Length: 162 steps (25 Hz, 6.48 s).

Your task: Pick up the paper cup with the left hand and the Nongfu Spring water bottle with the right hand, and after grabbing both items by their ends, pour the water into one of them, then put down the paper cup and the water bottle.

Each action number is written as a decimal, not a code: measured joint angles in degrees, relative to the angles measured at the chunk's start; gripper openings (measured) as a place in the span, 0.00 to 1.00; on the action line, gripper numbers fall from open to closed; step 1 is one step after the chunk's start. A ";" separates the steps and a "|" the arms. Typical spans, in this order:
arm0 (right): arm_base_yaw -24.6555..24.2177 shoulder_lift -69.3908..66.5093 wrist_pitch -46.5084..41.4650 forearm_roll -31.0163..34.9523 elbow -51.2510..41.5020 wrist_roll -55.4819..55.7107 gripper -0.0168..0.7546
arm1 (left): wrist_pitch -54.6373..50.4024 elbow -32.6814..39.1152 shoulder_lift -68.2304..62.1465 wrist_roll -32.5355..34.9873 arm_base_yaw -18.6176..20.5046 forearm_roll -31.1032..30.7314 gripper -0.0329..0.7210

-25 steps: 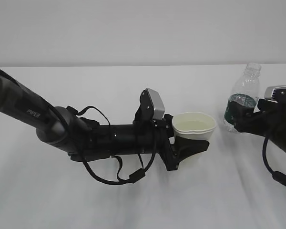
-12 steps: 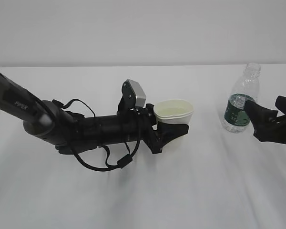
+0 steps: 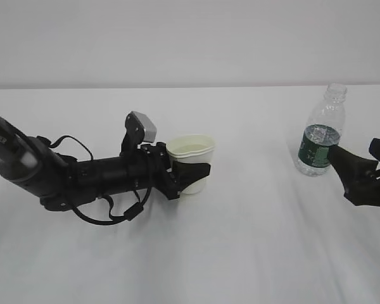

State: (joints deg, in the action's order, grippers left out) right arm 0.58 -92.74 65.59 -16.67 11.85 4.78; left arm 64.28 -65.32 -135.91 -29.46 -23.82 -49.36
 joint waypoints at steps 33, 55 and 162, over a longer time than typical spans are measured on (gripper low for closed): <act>0.00 -2.27 0.00 -0.46 0.00 3.25 0.79 | 0.44 14.75 6.19 23.27 6.97 35.91 0.59; 0.00 -2.51 0.00 -1.03 0.00 4.62 0.79 | 0.44 13.24 5.98 26.32 7.14 40.96 0.59; 0.00 34.36 -34.68 2.58 10.77 12.38 0.78 | -30.89 48.11 79.22 23.41 7.14 47.86 0.82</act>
State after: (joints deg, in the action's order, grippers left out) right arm 0.58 -58.39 30.91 -14.09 22.62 17.16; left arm 33.40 -17.21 -56.70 -6.05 -16.68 -1.50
